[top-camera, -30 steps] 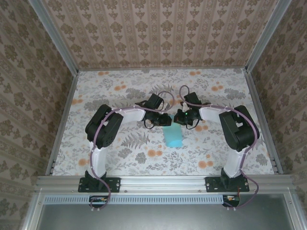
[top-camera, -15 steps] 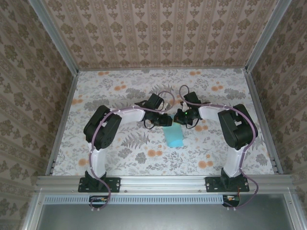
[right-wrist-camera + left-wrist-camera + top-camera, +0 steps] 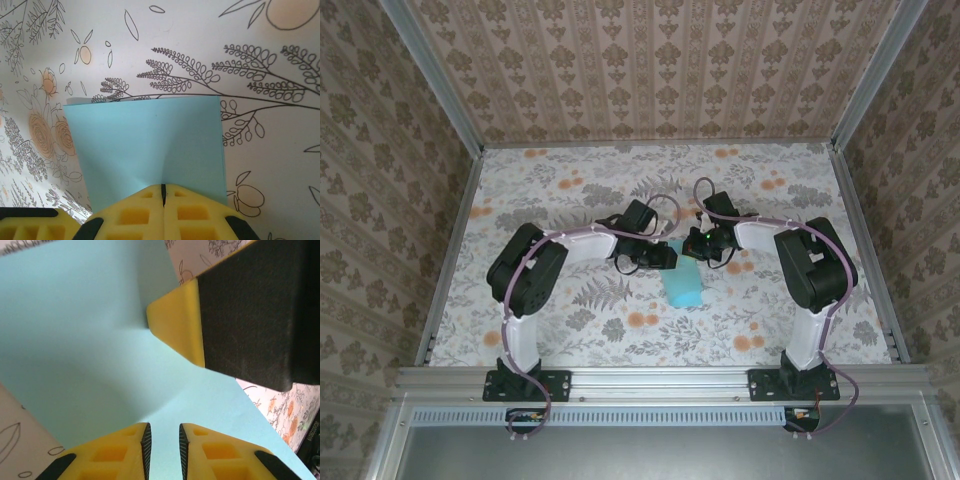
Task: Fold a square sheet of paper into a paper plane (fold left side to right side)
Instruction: First fold the square sheet of paper in half at the center of the table.
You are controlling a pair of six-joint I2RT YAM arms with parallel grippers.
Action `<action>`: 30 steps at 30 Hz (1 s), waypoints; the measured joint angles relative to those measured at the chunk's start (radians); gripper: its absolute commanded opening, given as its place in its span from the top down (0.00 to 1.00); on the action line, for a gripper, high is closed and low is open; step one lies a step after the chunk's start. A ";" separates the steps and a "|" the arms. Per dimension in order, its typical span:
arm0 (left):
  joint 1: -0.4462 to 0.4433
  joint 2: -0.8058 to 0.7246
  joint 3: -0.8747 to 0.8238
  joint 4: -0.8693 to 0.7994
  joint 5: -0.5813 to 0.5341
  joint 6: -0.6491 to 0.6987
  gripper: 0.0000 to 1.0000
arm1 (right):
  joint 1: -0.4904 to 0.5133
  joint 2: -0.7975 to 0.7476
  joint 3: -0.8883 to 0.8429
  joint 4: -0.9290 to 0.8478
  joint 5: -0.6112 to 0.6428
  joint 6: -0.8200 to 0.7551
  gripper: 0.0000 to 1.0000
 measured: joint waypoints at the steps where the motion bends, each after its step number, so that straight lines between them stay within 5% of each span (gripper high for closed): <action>1: -0.002 0.000 -0.004 0.004 0.003 0.000 0.76 | 0.000 0.000 0.000 0.000 0.000 0.000 0.95; 30: -0.061 -0.063 -0.151 0.026 0.018 0.029 0.83 | 0.003 0.000 0.005 -0.009 0.011 0.000 0.95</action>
